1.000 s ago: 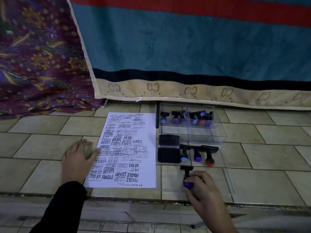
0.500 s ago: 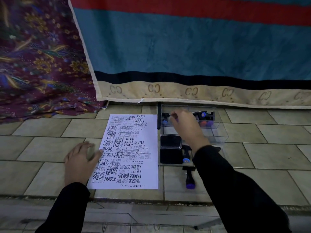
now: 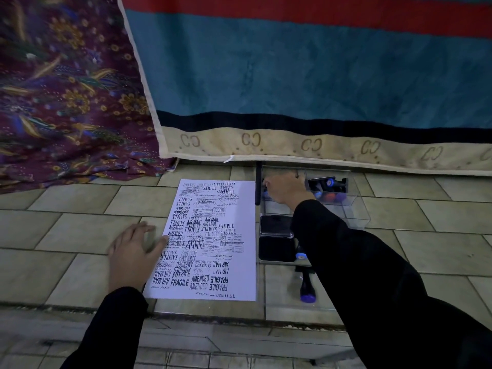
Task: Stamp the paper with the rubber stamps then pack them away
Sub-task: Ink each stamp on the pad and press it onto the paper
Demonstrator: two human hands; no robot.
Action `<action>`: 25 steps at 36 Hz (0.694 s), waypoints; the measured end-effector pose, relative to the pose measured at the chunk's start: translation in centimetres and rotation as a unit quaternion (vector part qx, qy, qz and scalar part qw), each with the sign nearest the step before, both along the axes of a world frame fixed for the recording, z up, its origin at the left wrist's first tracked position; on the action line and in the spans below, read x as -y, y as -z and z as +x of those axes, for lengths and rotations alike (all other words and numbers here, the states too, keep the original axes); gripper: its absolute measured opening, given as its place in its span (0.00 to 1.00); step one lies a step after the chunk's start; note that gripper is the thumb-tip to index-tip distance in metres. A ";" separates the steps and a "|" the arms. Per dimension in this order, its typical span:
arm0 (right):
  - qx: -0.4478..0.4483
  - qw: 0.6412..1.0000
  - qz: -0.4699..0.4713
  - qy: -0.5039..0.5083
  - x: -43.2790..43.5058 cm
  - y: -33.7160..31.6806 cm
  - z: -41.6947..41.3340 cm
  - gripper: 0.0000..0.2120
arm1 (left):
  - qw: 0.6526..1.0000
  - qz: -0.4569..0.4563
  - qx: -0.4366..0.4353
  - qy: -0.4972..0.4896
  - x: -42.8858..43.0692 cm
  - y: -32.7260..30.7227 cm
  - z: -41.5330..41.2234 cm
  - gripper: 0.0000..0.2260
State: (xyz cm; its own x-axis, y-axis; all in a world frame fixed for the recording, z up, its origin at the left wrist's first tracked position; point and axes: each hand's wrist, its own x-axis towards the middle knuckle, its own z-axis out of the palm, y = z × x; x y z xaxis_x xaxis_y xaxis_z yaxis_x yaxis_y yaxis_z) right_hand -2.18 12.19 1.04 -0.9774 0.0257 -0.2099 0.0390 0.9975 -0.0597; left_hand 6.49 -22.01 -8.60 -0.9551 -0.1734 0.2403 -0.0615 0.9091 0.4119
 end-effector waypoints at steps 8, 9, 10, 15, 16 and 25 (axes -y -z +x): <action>-0.019 0.996 -0.059 0.064 0.4 -0.1 -0.4 0.16 | 1.000 0.004 0.007 -0.002 -0.1 -0.2 0.1 0.18; -0.023 0.995 -0.068 0.076 0.5 0.0 -0.6 0.16 | 1.000 0.004 0.008 -0.003 -0.1 -0.2 0.1 0.18; -0.026 0.993 -0.075 0.088 0.5 0.0 -0.8 0.15 | 1.000 0.004 0.008 -0.003 -0.2 -0.2 0.1 0.18; -0.016 0.990 -0.063 0.123 0.4 0.2 -2.0 0.14 | 1.000 0.005 0.002 -0.002 -0.1 -0.2 0.1 0.17; -0.021 0.990 -0.059 0.126 0.4 0.3 -2.2 0.13 | 1.000 0.005 0.002 -0.002 -0.1 -0.2 0.1 0.17; -0.095 0.986 -0.055 0.124 0.6 -0.7 -1.9 0.07 | 1.000 0.011 0.004 -0.005 -0.3 -0.5 0.1 0.17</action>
